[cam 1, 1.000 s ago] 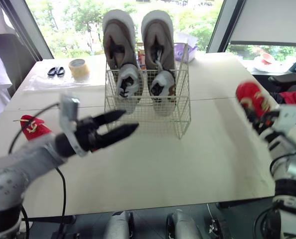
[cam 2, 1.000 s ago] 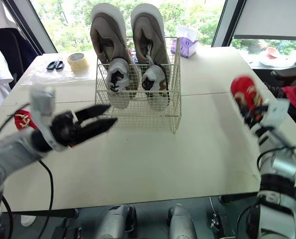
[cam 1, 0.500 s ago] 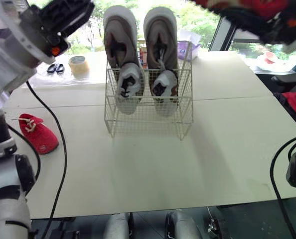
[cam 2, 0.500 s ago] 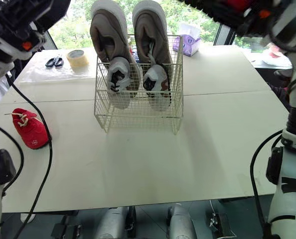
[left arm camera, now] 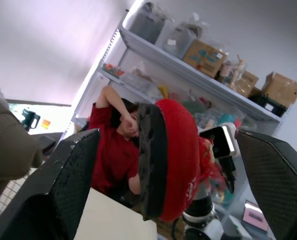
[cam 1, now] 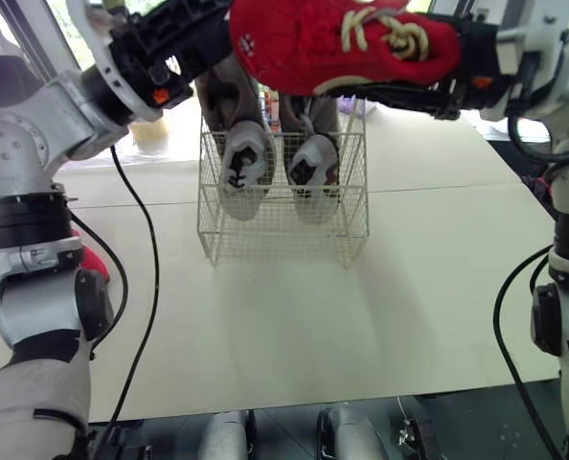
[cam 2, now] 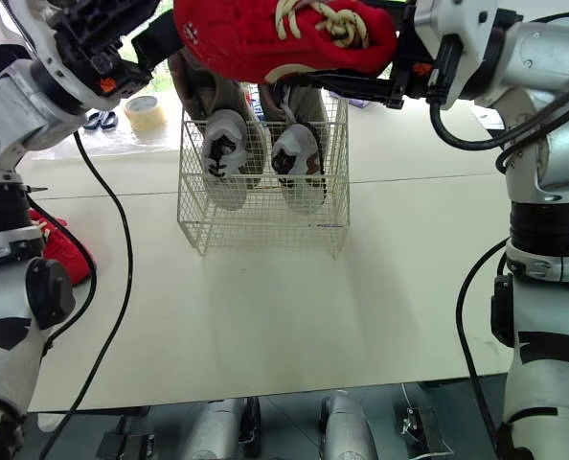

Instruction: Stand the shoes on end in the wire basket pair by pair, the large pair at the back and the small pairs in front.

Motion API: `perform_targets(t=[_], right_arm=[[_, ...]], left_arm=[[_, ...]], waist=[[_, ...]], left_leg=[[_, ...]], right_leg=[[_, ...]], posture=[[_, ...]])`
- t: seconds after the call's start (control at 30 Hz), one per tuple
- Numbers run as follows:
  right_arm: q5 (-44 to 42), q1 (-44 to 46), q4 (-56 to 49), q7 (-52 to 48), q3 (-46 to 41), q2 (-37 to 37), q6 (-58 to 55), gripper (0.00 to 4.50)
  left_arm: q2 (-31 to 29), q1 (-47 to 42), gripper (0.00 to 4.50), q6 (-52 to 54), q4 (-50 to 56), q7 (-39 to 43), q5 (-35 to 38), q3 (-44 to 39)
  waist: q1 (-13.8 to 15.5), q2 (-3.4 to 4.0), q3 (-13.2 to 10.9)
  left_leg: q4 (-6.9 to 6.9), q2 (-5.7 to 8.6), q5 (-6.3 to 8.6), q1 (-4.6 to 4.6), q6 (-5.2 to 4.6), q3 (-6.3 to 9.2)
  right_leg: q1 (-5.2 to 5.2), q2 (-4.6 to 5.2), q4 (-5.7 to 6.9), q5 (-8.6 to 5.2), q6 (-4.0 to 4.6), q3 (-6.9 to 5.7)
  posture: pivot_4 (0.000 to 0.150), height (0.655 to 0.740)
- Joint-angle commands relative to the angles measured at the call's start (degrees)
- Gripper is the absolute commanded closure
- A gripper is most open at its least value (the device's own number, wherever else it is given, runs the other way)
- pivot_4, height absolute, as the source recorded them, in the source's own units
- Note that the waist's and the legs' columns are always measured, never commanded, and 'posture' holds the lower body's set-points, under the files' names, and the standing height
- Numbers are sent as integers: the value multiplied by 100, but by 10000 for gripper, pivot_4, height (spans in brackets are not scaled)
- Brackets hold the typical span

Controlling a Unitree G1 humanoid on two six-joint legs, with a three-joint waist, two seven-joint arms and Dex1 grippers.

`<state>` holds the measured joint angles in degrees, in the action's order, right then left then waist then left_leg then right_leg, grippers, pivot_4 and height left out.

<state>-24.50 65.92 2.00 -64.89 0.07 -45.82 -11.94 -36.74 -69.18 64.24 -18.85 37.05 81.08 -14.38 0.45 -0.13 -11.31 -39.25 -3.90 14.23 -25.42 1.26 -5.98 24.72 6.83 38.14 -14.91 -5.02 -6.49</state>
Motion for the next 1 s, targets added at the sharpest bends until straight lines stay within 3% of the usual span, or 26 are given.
perform_targets(t=[0.03, 0.17, 0.2, 0.3, 0.4, 0.47, 0.5, 0.63, 0.8, 0.87, 1.0], right_arm=[[11, 153, -269, -35, -140, 3, 106, 26039], [31, 86, -410, -58, -160, -8, 56, 26039], [27, 72, -448, -54, -168, -13, 32, 26039], [-95, -23, -591, 38, -267, -27, -225, 26039], [-438, -328, -651, 519, -782, -126, -1029, 12481], [-1244, -487, -817, 1203, -1499, -10, -1948, 1678], [-1708, -524, -875, 1654, -1877, 112, -2398, 385], [-3834, -1074, -1318, 3646, -3100, 1142, -3353, 385], [-4377, -1612, -2069, 4904, -2602, 2403, -3308, 385], [-4522, -1449, -1932, 5193, -2473, 2789, -3152, 385], [-4898, -1280, -1884, 5418, -2226, 3360, -2935, 385]], left_arm=[[8, -121, 18593, 155, 130, 301, -227, -30], [92, -172, 40259, 256, 30, 434, -388, -104], [114, -180, 43647, 268, 8, 433, -413, -131], [255, -148, 43691, 252, 19, 239, -333, -343], [612, 46, 43691, -14, 148, -392, 124, -939], [928, 359, 43691, -229, 494, -873, 418, -1253], [1098, 512, 43691, -327, 706, -1100, 595, -1367], [1962, 1034, 43691, -1027, 1662, -1977, 1136, -1565], [3038, 1373, 43691, -2317, 2525, -2244, 730, -1428], [3232, 1500, 43691, -2665, 2679, -2094, 399, -1277], [3370, 1685, 43691, -2854, 2830, -2030, 404, -1049]], waist=[[5, 0, 0], [5, 0, 0], [5, 0, 0], [13, -1, 0], [32, -1, 0], [29, -6, -1], [24, -6, -1], [28, -16, 2], [6, -15, 2], [15, -14, 3], [24, -15, 3]], left_leg=[[0, 0, 0, 0, 0, 0], [-1, 0, 0, 0, 1, 0], [-1, 0, 0, 0, 1, 1], [-1, 0, 0, 0, 1, 0], [-3, 0, 0, -1, 1, 1], [-5, 0, 0, 1, 0, 5], [-6, 0, 0, 1, 0, 7], [-4, -2, -2, 6, 3, 12], [-9, -1, -3, 10, 3, 8], [-7, 0, -3, 10, 3, 8], [-7, -1, -3, 7, 1, 11]], right_leg=[[0, 0, 0, 0, 0, 0], [0, 0, 0, 0, 0, 0], [0, 0, 1, 0, 0, 0], [0, 0, 1, 0, 0, 0], [-1, 1, 1, 0, 0, 0], [-6, 2, 1, 0, 0, 0], [-8, 2, 0, 1, 1, -1], [-11, 3, 4, 2, 4, -3], [-15, 3, 9, 5, 6, -3], [-12, 1, 12, 5, 7, -2], [-12, -1, 9, 5, 7, -4]], posture=[[1500, 6938], [1500, 6938], [1500, 6938], [1500, 6938], [1500, 6938], [1500, 6938], [1500, 6938], [1500, 6938], [1500, 6938], [1500, 6938], [1500, 6938]])
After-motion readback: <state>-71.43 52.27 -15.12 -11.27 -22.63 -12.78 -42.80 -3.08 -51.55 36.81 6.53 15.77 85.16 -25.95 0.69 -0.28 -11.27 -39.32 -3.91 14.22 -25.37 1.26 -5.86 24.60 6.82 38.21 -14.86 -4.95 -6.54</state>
